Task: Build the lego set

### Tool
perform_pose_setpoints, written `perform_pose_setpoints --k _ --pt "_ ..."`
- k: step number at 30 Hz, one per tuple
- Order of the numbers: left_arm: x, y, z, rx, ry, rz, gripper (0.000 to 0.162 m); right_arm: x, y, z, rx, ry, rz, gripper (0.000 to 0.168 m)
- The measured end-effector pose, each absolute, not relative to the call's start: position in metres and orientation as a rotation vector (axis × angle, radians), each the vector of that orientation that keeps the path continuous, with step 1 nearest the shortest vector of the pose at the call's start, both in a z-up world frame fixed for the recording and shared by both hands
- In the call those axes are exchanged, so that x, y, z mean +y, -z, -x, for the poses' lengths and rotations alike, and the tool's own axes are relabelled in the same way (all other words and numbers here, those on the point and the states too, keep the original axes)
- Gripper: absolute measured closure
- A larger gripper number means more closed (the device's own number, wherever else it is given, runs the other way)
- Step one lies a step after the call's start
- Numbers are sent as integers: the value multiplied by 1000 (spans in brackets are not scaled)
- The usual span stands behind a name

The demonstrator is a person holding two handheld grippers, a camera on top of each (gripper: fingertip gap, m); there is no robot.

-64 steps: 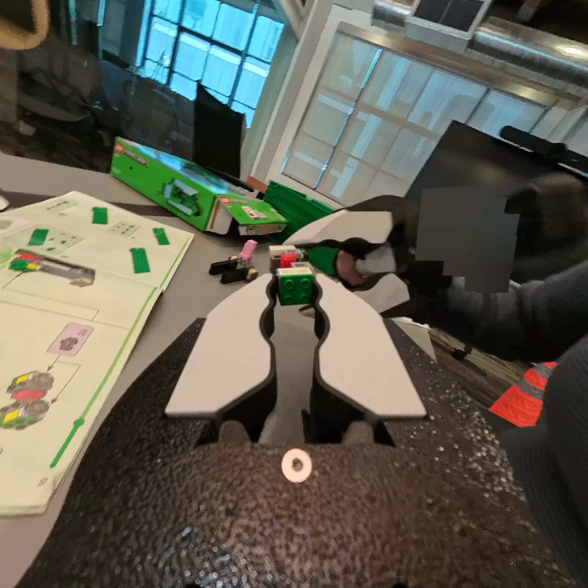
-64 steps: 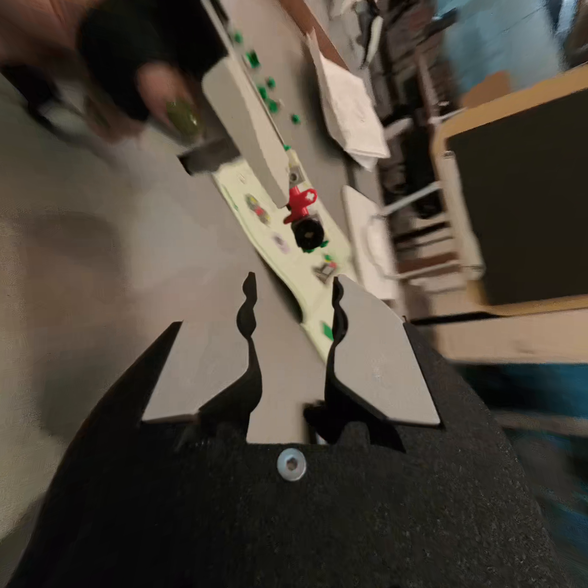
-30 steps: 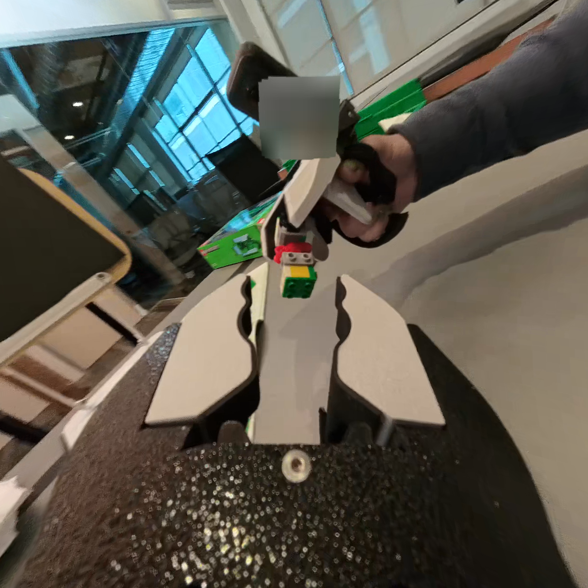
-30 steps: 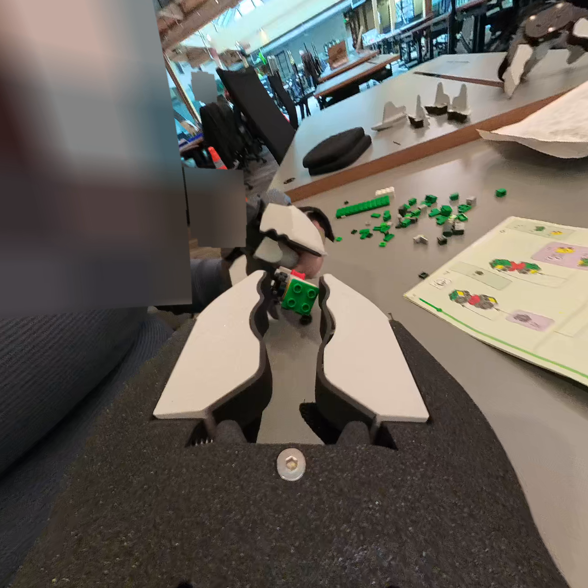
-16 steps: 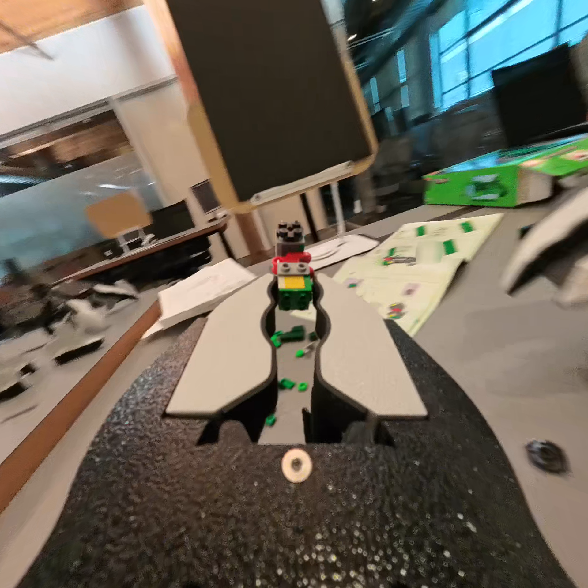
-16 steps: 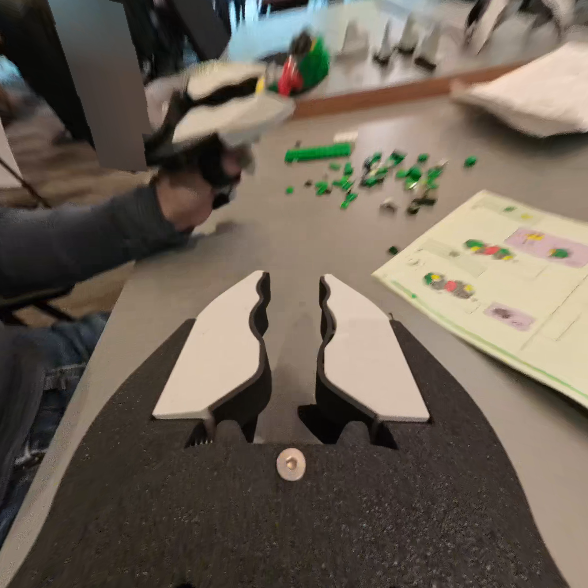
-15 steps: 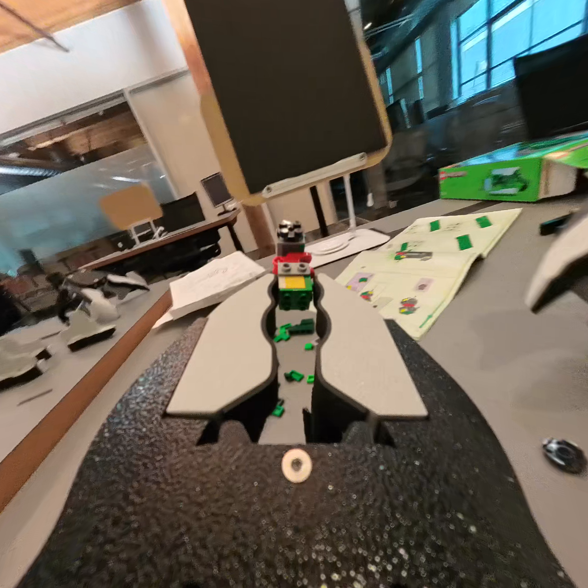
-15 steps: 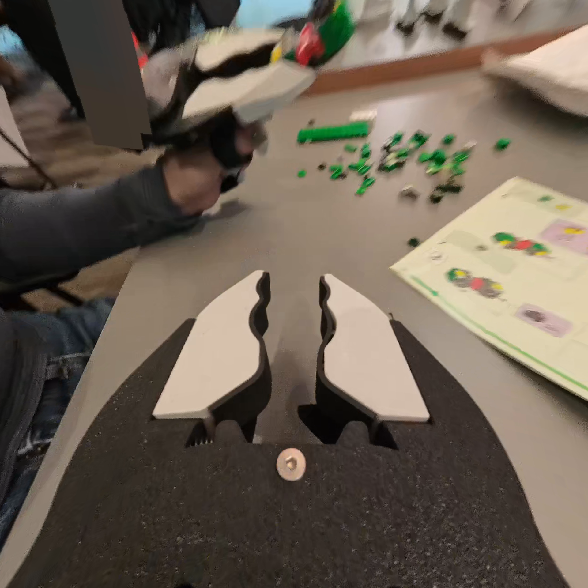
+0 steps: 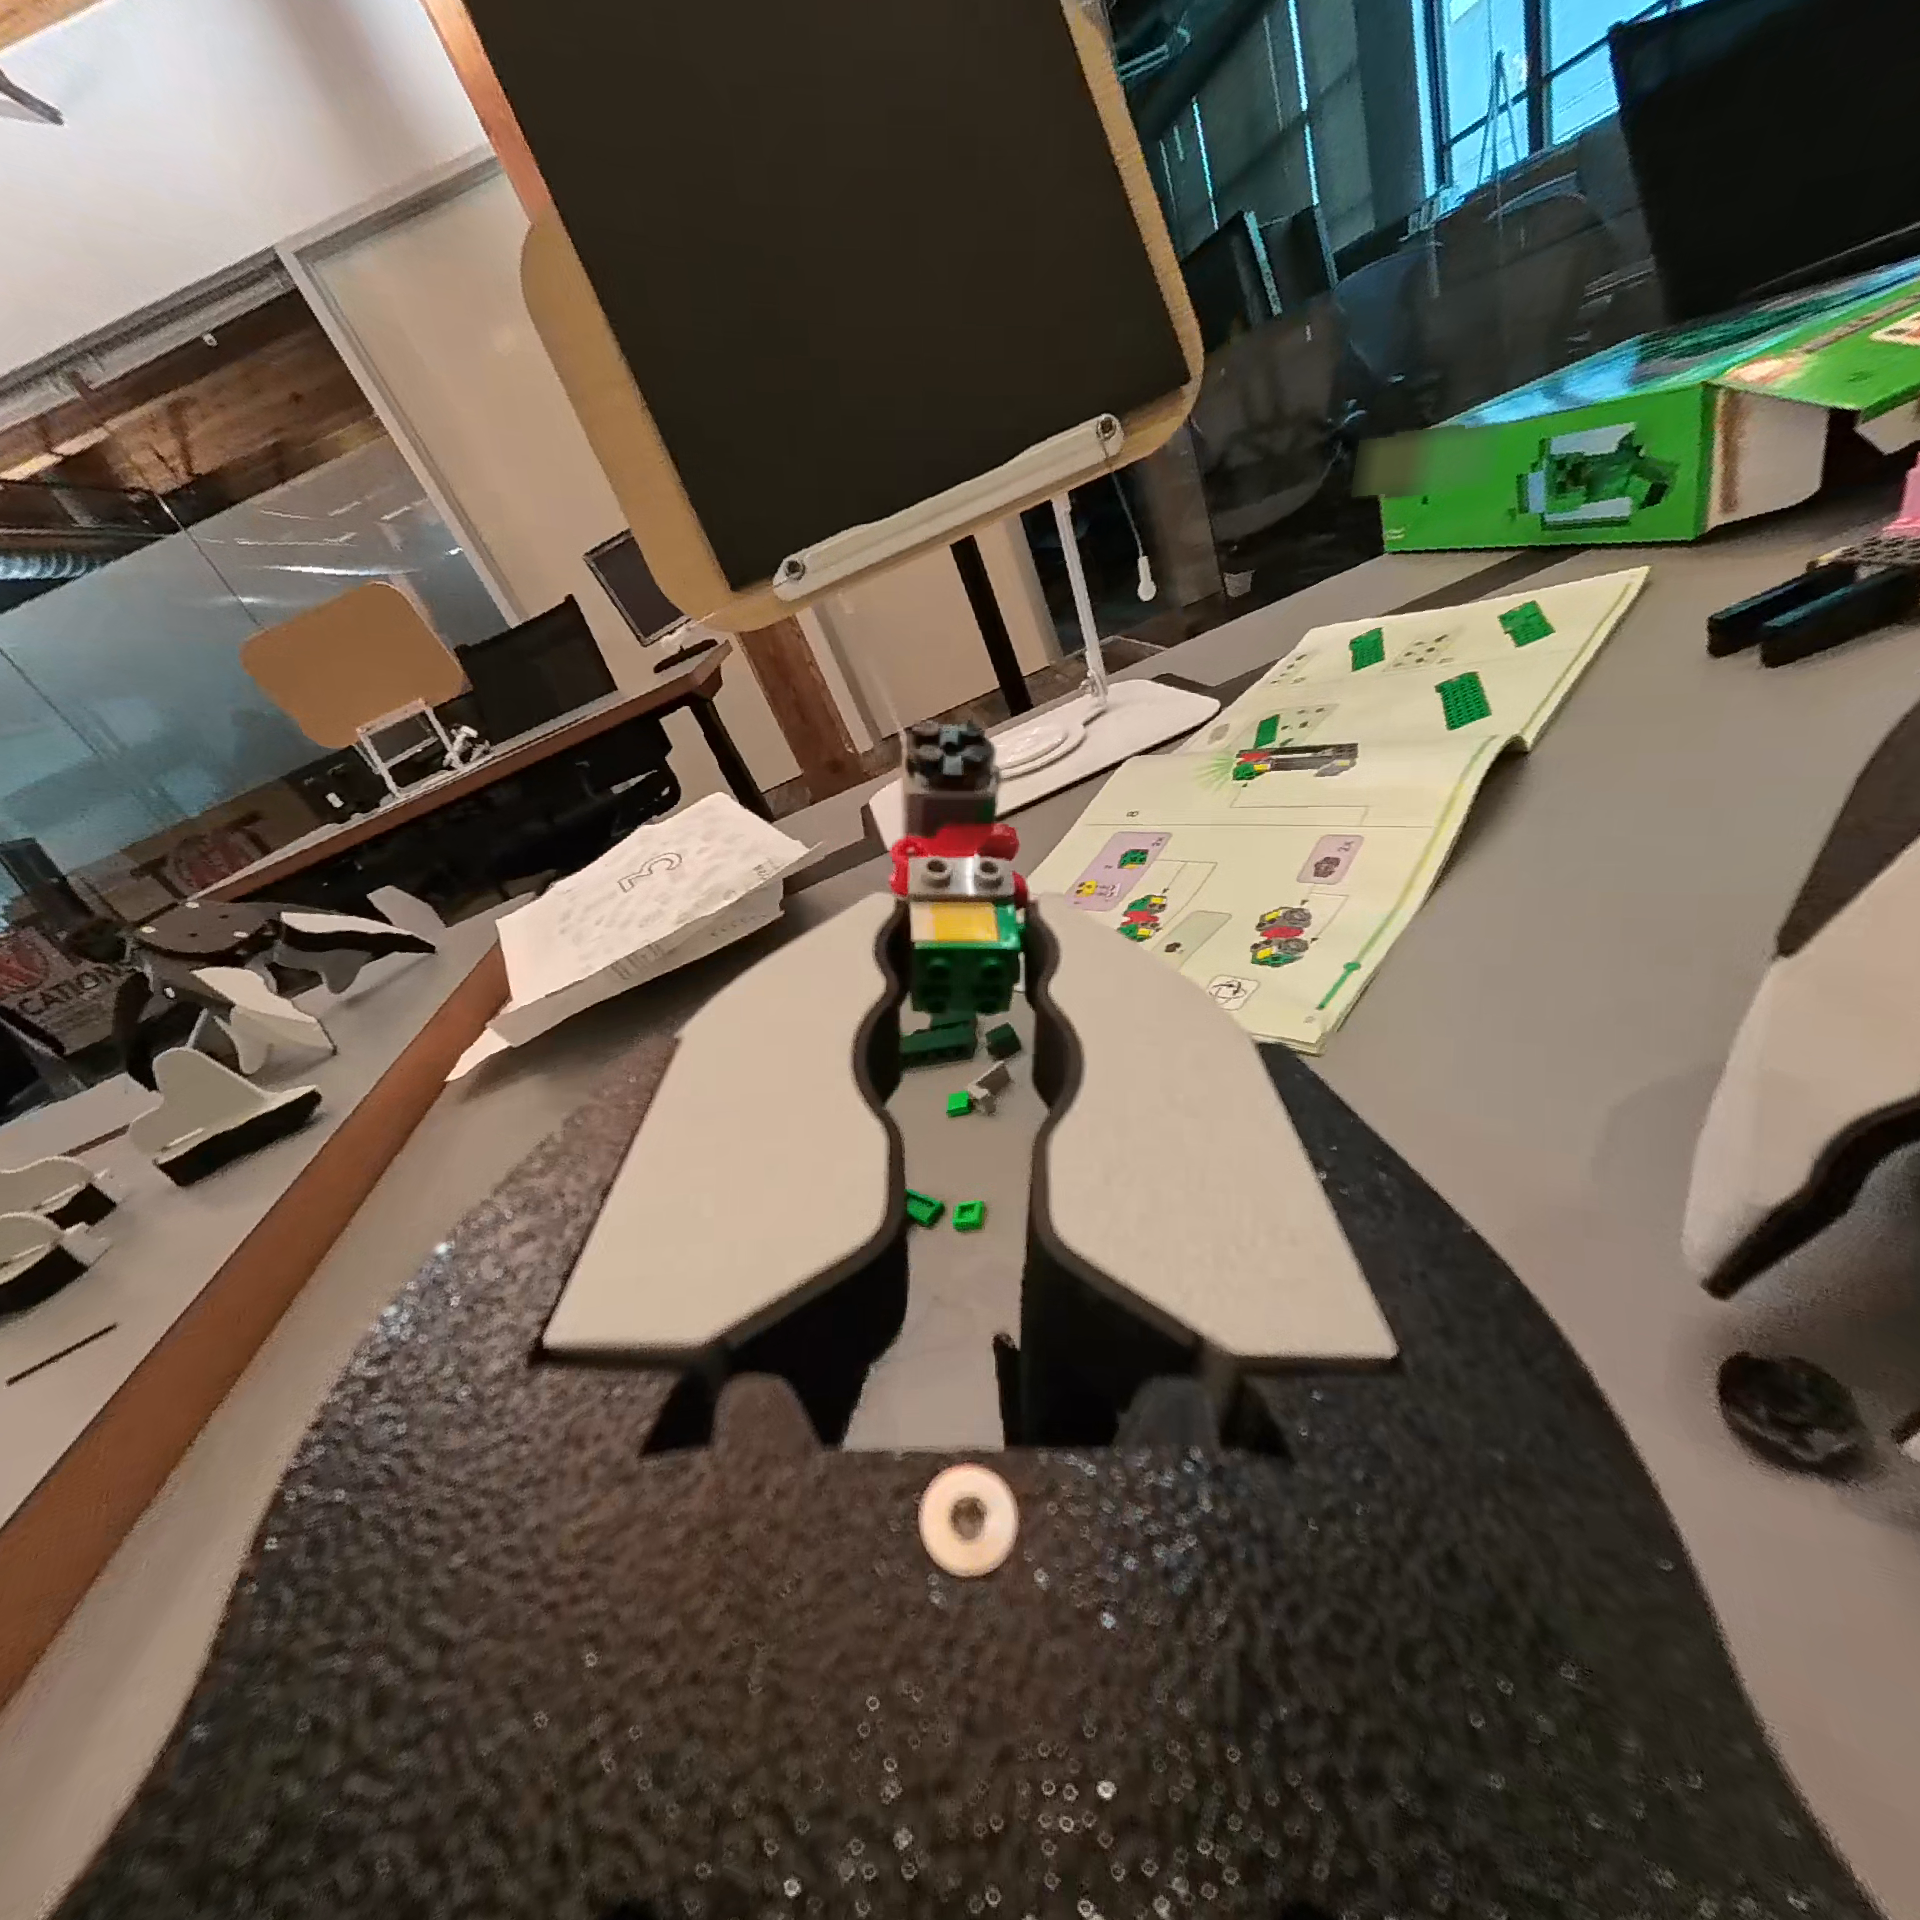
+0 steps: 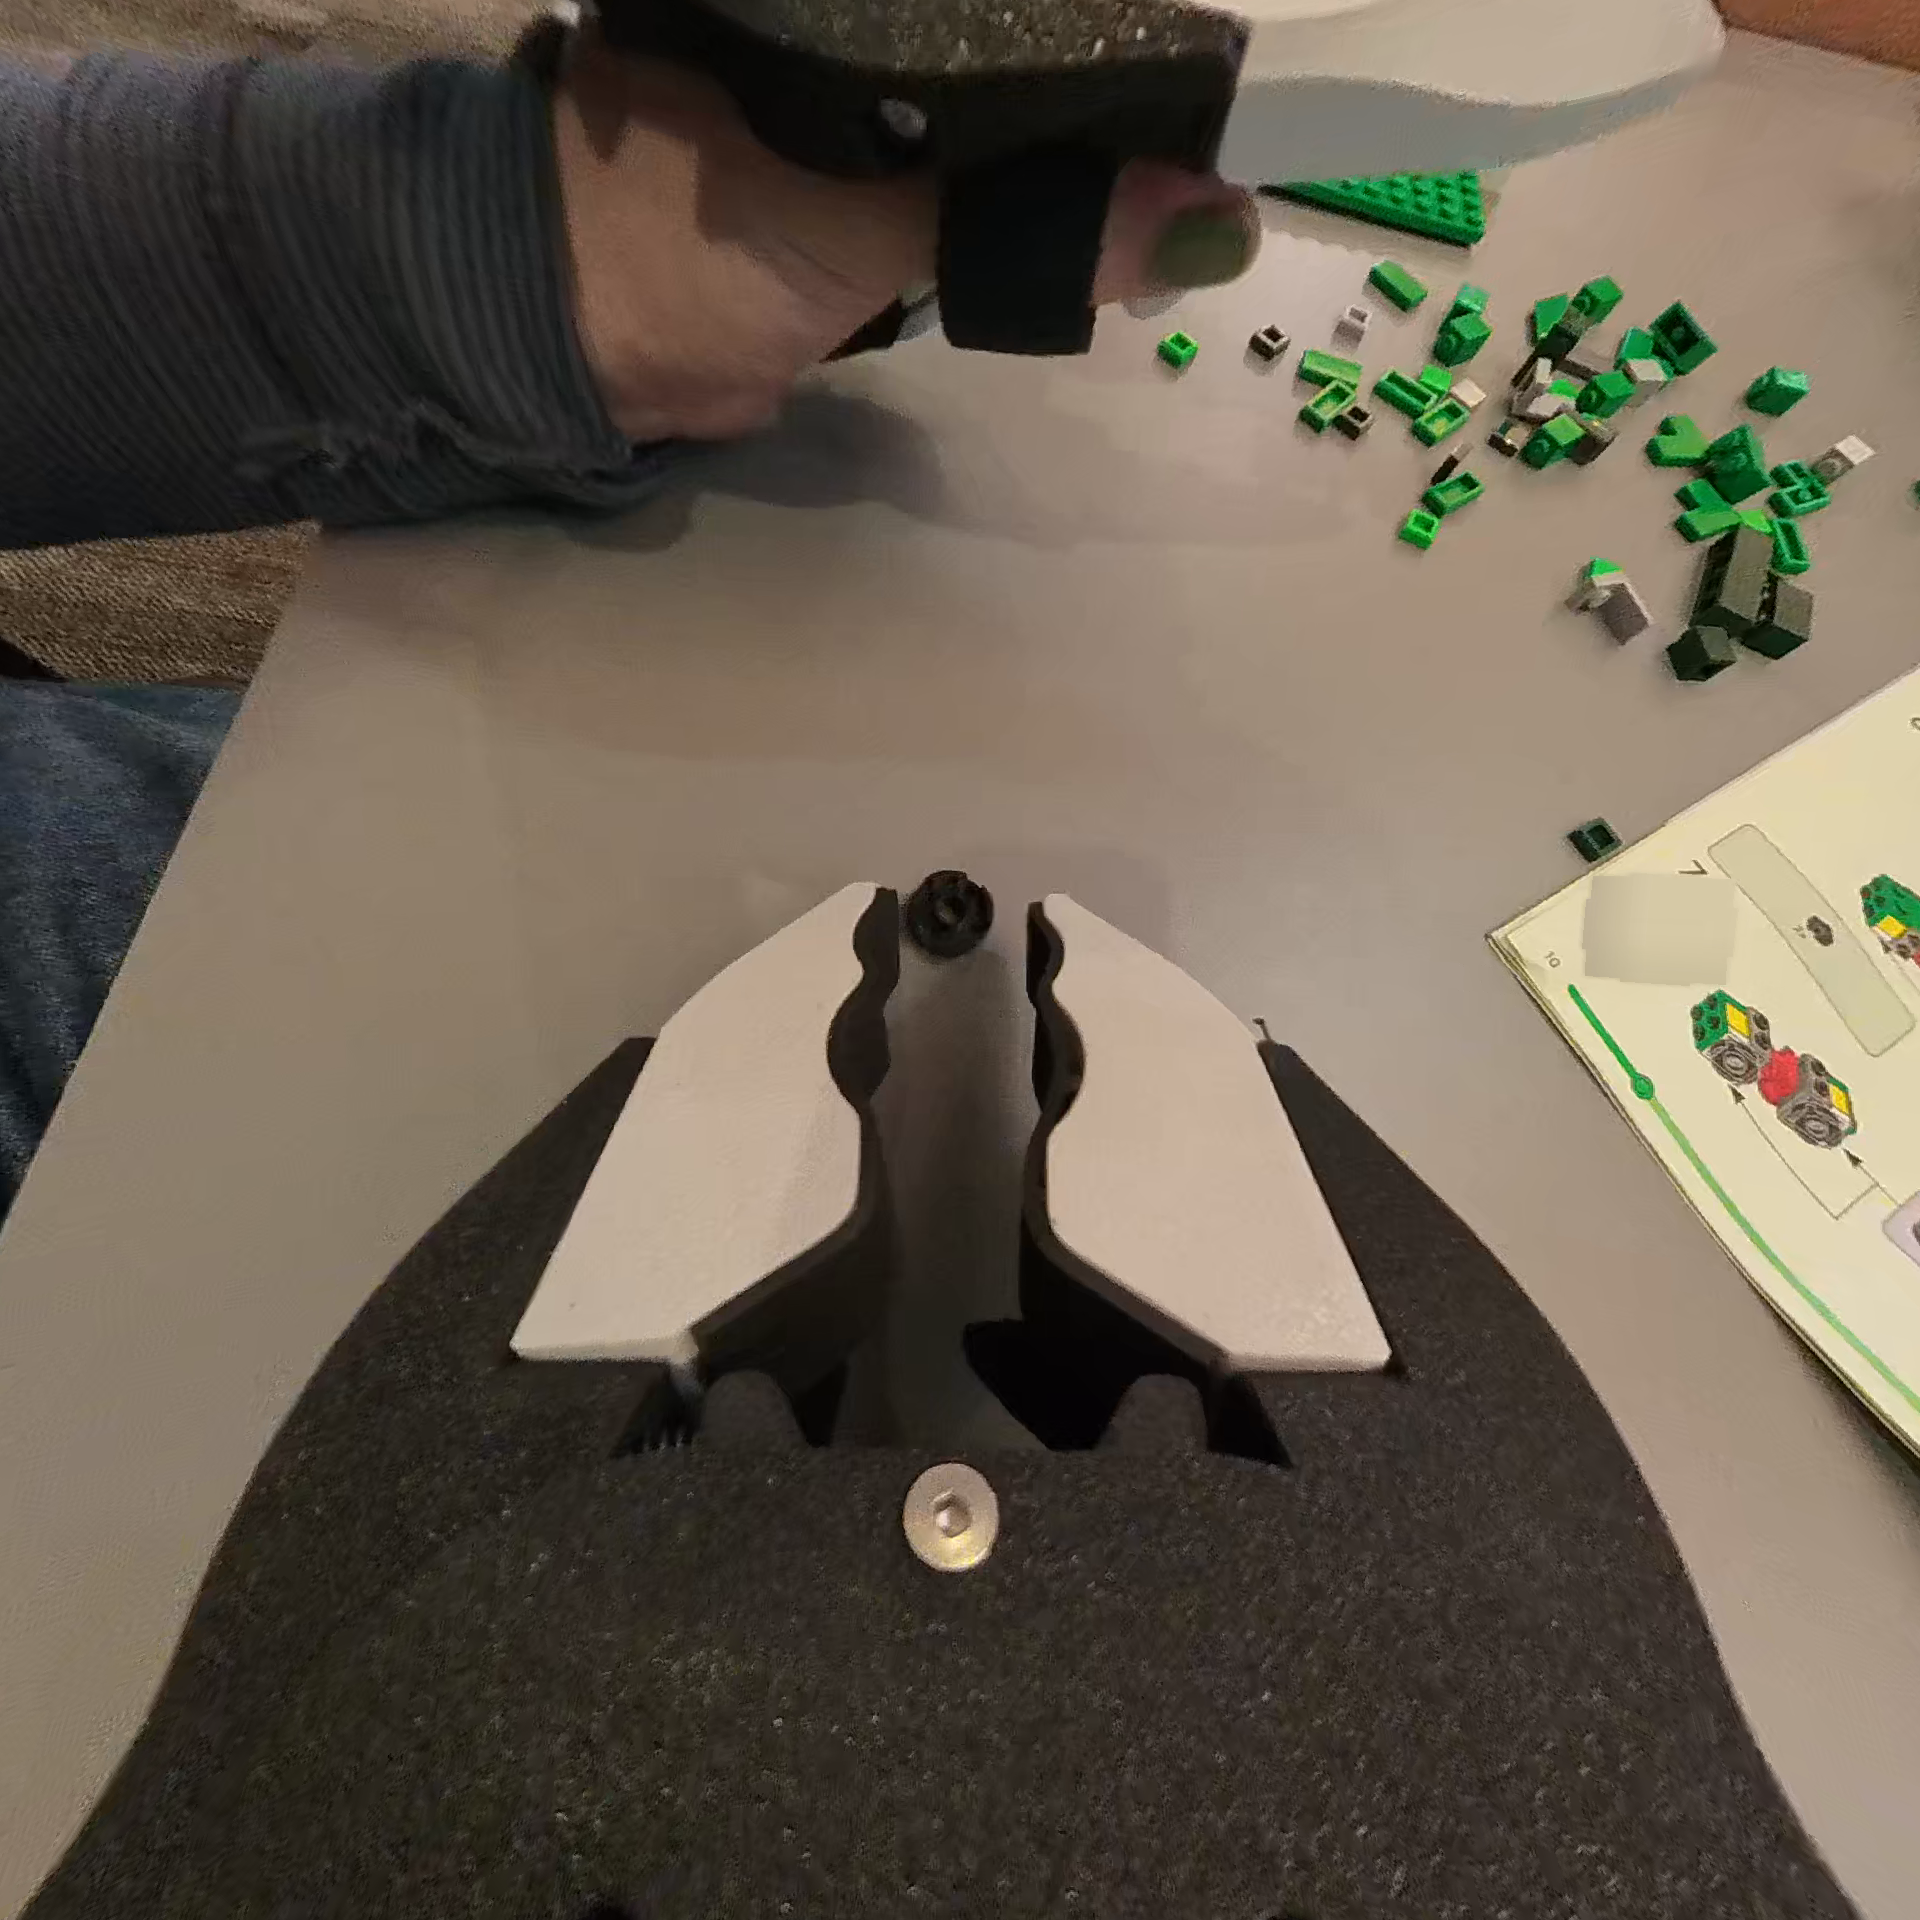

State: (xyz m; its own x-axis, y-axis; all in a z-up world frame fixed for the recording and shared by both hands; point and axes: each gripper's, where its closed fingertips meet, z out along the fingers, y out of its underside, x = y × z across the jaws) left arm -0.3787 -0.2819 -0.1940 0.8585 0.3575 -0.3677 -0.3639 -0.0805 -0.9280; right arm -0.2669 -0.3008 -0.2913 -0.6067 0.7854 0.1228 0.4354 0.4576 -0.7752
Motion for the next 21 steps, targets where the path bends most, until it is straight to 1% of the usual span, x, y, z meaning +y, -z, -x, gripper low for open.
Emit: perform_pose_setpoints --k 3,8,11,13,15,21 --pt "-281 196 378 0 -568 1551 142 -303 294 268 -2263 -986 1011 148" --pt "-280 197 376 0 -523 1554 142 -303 296 270 -2283 -1004 1064 148" --pt "-278 199 373 10 -497 1559 142 -305 298 270 -2315 -1034 1107 154" --pt "-277 199 372 17 -490 1563 142 -305 298 271 -2311 -1032 1108 154" --pt "-276 200 370 24 -482 1568 142 -304 297 271 -2300 -1021 1098 168" --pt "-275 203 371 25 -475 1579 142 -301 295 270 -2260 -976 1038 168"
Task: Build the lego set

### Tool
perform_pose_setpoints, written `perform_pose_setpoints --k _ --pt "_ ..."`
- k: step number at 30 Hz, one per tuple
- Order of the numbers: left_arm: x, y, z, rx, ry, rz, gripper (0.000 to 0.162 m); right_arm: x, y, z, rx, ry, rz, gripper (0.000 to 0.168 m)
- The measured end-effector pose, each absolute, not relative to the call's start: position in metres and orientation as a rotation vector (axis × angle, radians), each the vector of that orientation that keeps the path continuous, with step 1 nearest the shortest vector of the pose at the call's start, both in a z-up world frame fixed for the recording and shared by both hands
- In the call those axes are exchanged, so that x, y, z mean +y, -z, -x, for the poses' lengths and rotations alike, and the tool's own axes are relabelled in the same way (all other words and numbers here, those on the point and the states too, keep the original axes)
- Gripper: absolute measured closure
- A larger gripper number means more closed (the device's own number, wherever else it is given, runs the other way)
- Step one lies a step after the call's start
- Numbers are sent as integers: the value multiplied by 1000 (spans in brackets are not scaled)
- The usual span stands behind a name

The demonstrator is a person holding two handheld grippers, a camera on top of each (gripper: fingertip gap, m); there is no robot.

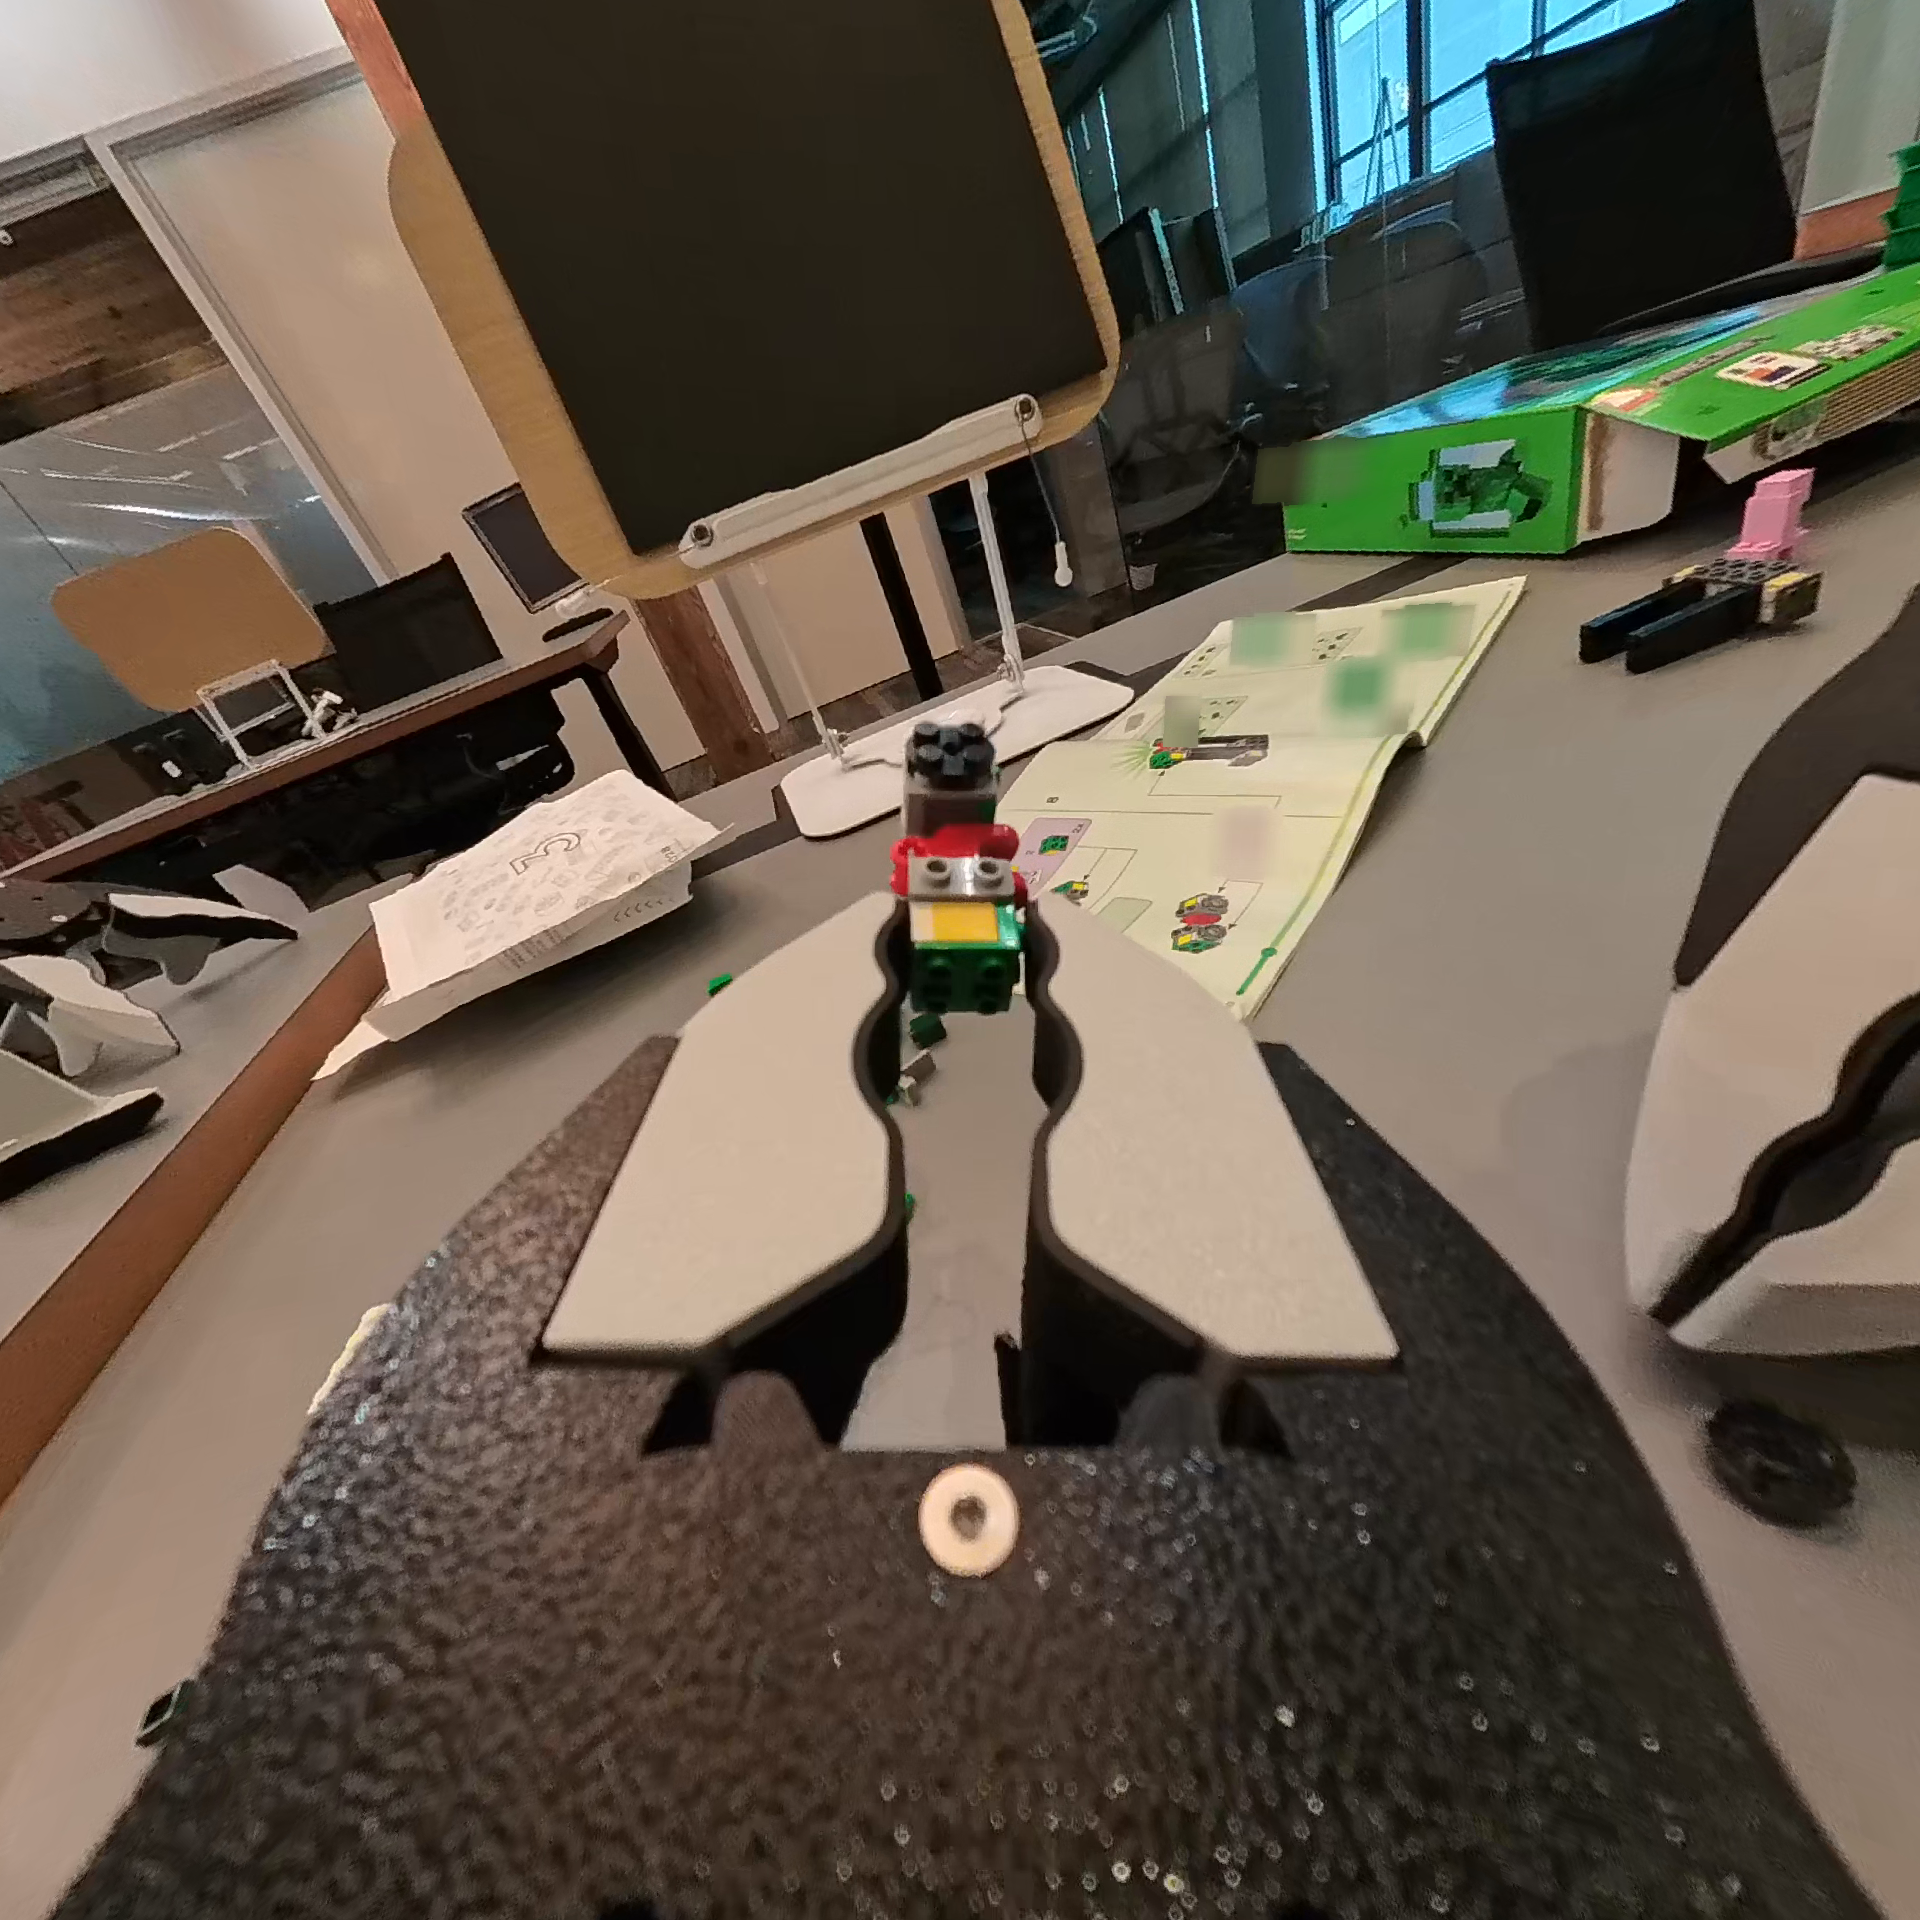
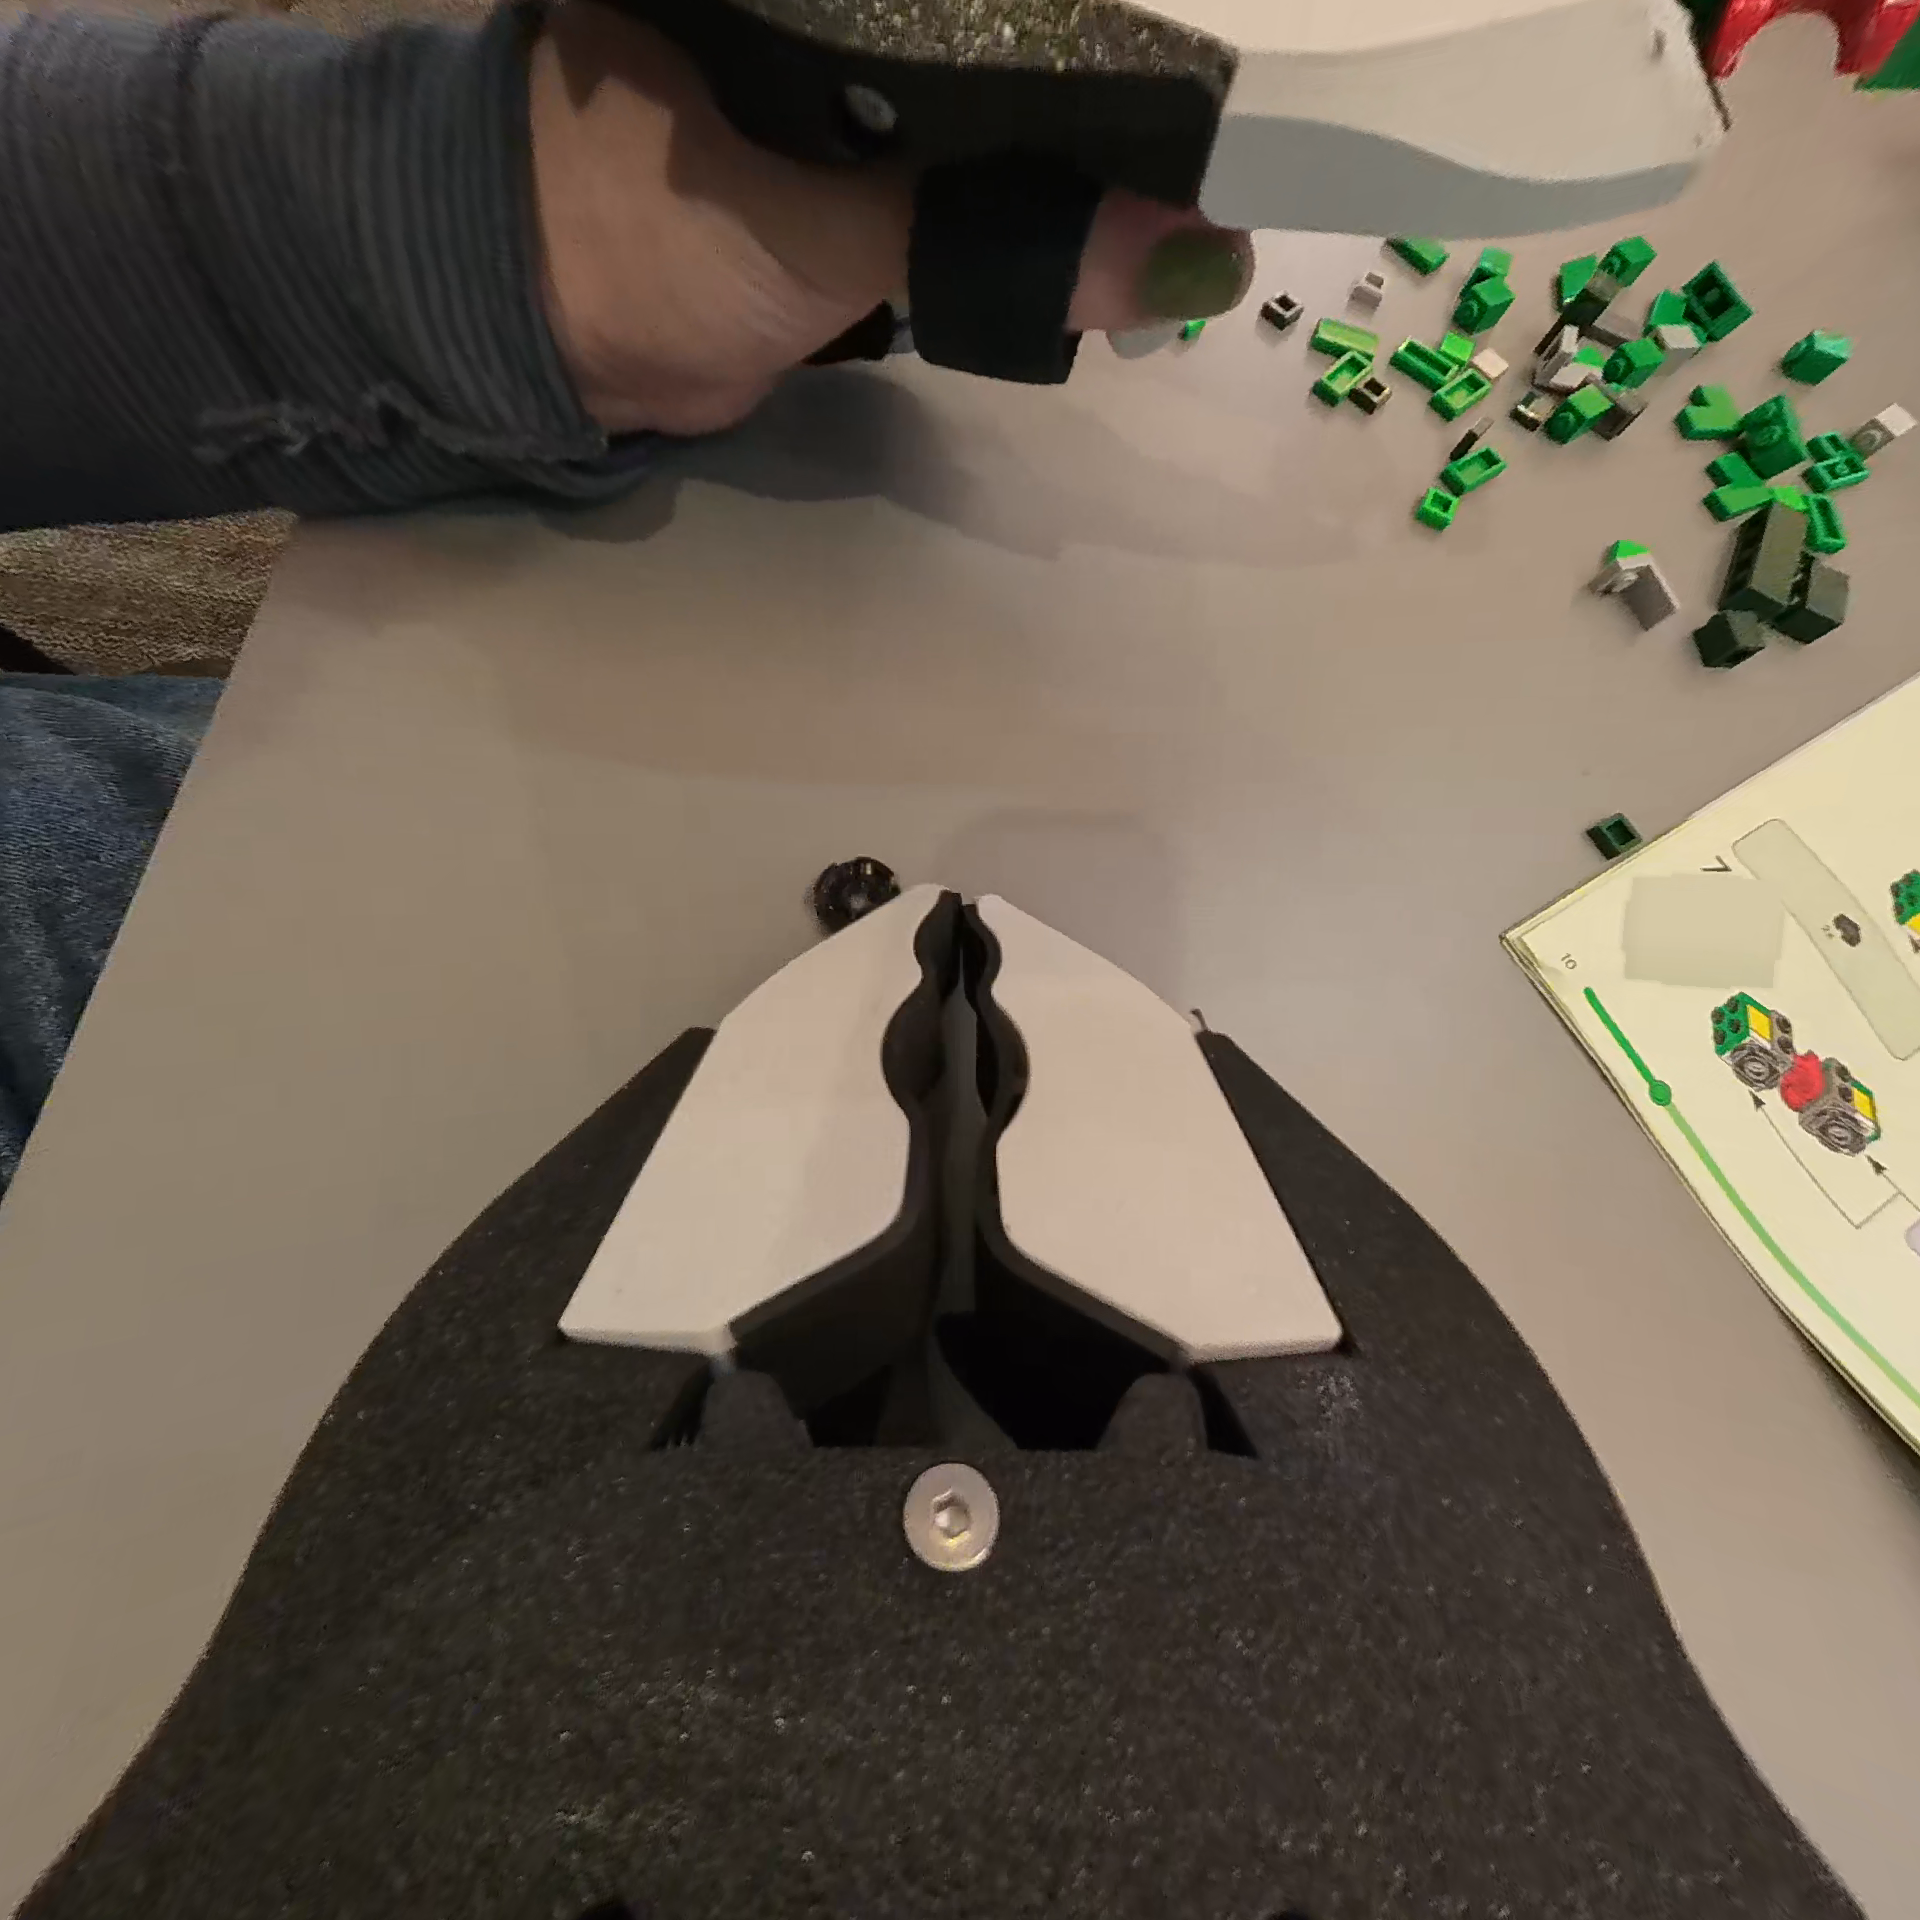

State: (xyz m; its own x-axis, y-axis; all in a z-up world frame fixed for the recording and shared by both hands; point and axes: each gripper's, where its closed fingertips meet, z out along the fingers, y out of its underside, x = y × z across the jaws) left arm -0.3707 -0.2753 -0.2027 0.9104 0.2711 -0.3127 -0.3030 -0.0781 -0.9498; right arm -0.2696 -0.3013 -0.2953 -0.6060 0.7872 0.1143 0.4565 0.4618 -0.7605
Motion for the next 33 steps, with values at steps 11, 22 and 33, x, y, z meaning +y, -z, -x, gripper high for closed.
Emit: perform_pose_setpoints --k 11,22,33 --pt "-274 204 371 19 -460 1581 141 -309 290 263 -2280 -1042 945 149" --pt "-271 207 368 39 -437 1595 142 -320 297 262 -2359 -1068 1033 156" --pt "-271 206 368 36 -430 1591 142 -317 297 263 -2331 -989 1002 168"
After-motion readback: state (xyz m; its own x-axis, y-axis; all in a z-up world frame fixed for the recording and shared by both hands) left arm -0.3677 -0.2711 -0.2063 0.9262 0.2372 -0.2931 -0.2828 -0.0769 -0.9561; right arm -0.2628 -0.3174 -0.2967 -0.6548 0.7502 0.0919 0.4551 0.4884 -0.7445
